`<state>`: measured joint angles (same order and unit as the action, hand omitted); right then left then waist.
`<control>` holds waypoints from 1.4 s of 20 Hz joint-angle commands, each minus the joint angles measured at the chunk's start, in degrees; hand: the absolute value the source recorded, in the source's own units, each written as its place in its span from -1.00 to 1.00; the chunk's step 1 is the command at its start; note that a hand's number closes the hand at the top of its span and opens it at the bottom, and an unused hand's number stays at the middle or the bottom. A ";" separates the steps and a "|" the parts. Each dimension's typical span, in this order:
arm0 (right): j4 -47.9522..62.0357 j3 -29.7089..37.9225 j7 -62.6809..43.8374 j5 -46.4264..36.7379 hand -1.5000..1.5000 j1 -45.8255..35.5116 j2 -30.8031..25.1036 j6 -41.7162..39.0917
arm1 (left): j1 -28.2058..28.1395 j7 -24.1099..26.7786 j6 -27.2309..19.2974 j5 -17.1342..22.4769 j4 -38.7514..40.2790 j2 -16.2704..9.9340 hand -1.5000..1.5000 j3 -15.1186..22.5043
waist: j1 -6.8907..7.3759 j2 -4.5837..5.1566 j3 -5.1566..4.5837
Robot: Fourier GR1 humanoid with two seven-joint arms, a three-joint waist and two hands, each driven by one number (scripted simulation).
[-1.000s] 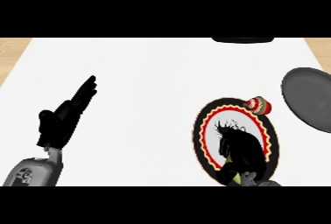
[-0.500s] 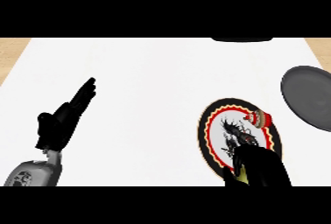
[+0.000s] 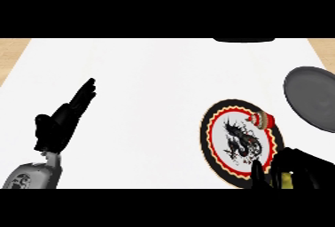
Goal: Pick the lemon from the plate and place it in the pan
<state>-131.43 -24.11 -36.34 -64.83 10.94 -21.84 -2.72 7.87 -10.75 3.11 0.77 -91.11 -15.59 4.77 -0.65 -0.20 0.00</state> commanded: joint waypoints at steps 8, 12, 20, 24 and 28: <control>6.53 19.87 6.84 15.98 1.00 -3.63 3.73 8.80 | -3.65 -0.33 0.64 -1.54 -3.54 1.58 0.00 0.66 | 1.08 0.24 0.07; 16.83 28.39 17.07 25.77 1.00 -5.79 2.28 12.84 | 0.07 -0.65 1.52 -1.08 -0.98 0.96 0.00 -1.51 | 0.72 0.31 0.07; 45.07 36.28 28.14 23.39 1.00 -20.30 -1.90 18.24 | 2.88 -2.80 1.06 -2.21 0.21 3.34 0.00 -0.97 | 1.30 0.42 0.06; 58.57 40.68 35.84 25.55 1.00 -26.56 -5.43 20.74 | 0.18 0.38 4.71 -0.35 0.15 1.04 0.00 -3.02 | 1.46 0.40 0.05; 73.47 43.37 43.56 26.98 1.00 -34.46 -8.44 22.93 | 3.59 -1.99 1.90 -3.68 0.71 4.01 0.00 -0.76 | 1.54 0.47 0.07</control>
<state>-70.52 16.62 1.76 -38.50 -16.22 -27.44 18.43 9.72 -11.04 5.30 -2.02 -89.91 -12.40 3.46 0.70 0.23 0.06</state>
